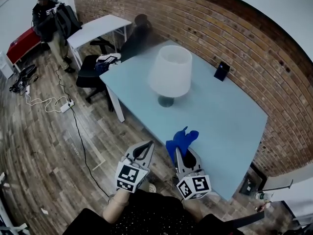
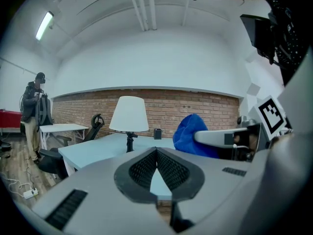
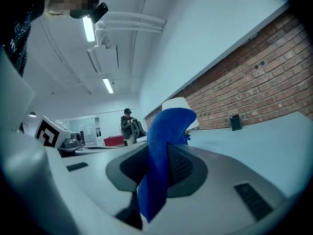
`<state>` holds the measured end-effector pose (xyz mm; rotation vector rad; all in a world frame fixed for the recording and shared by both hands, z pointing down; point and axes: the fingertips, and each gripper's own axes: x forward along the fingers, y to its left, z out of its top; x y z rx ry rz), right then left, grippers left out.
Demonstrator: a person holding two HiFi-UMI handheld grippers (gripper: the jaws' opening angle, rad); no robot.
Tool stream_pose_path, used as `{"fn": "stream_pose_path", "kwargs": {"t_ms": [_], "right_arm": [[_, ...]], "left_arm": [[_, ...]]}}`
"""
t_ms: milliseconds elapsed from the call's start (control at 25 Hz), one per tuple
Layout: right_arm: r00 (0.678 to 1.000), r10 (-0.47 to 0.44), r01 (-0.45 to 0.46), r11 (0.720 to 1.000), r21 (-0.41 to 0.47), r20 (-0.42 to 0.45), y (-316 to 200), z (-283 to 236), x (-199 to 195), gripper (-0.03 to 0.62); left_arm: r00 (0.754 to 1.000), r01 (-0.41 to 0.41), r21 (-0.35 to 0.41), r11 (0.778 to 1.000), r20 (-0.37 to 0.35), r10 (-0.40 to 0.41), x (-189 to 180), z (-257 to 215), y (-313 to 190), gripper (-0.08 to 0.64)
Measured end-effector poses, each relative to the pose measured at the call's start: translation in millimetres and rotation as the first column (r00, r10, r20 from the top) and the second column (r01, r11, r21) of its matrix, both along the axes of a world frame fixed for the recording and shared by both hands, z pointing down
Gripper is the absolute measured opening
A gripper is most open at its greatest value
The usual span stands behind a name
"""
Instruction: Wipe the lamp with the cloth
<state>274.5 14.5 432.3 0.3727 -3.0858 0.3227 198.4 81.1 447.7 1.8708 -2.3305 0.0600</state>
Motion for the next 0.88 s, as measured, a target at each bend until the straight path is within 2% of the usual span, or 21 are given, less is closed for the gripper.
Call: {"fn": "stream_pose_path", "kwargs": {"t_ms": [120,360,520,680,880], "right_arm": [[1.0,-0.012,0.012,1.0,-0.009,-0.004,-0.7,3.5,-8.2,0.086],[1.0,-0.013,0.013,1.0,-0.004,-0.003,-17.1,6.2,-43.1,0.087],[1.0,-0.012,0.012,1.0,0.003,-0.013,-44.3,6.5,-73.8,0.087],[1.0,-0.013,0.013,0.999,0.03,-0.013,-71.2,-9.5,-107.6,0.087],[0.996,0.074,-0.077,0.994,0.071,0.044,-104.9,-44.5,-139.9,0.087]], "left_arm": [[1.0,0.018,0.008,1.0,-0.007,-0.018,-10.4,-2.4,-1.2,0.008],[0.998,0.059,0.017,0.998,-0.027,-0.059,-56.4,1.8,-14.3,0.009],[0.999,0.023,0.012,1.0,-0.043,-0.022,-88.7,4.7,-44.6,0.008],[0.999,-0.034,0.037,0.999,-0.035,0.036,-122.3,-15.3,-80.3,0.009],[0.997,-0.075,0.106,0.992,0.01,0.074,-167.1,-54.0,-114.7,0.009]]}}
